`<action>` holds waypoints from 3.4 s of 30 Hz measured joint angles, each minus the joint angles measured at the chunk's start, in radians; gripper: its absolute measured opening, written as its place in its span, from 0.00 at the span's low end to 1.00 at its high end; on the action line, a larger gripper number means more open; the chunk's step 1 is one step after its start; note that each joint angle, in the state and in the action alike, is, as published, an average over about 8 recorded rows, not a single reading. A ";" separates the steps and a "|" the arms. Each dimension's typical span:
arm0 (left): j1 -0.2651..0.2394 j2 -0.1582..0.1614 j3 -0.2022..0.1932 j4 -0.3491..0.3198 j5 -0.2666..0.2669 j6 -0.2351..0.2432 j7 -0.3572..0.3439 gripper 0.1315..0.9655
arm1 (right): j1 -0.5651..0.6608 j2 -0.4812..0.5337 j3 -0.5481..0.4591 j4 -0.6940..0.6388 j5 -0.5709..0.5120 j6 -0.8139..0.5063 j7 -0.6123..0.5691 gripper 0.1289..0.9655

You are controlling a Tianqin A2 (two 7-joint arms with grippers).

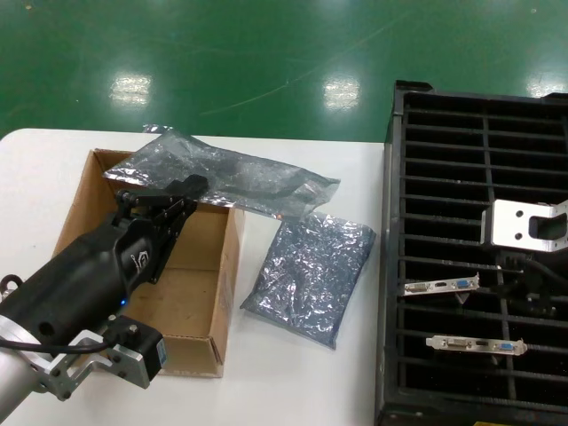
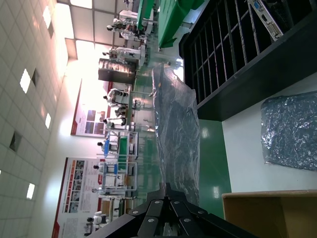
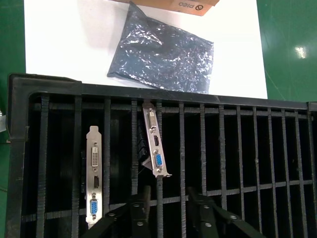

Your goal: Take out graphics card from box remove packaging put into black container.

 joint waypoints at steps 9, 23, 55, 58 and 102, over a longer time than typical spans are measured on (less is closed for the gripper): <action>0.000 0.000 0.000 0.000 0.000 0.000 0.000 0.01 | 0.000 0.000 0.000 0.000 0.000 0.000 0.000 0.30; 0.001 0.018 -0.010 -0.007 0.020 0.018 -0.018 0.01 | 0.000 0.000 0.000 0.000 0.000 0.000 0.000 0.62; -0.058 0.697 -0.181 -0.012 0.588 0.786 -1.230 0.01 | 0.001 0.001 -0.002 0.000 0.001 0.001 0.001 1.00; -0.064 0.702 -0.171 0.015 0.648 0.761 -1.359 0.01 | 0.001 0.001 -0.002 0.000 0.001 0.001 0.001 1.00; -0.109 0.570 -0.078 -0.005 0.446 0.298 -1.111 0.68 | -0.103 -0.033 0.065 -0.010 0.095 0.146 -0.068 1.00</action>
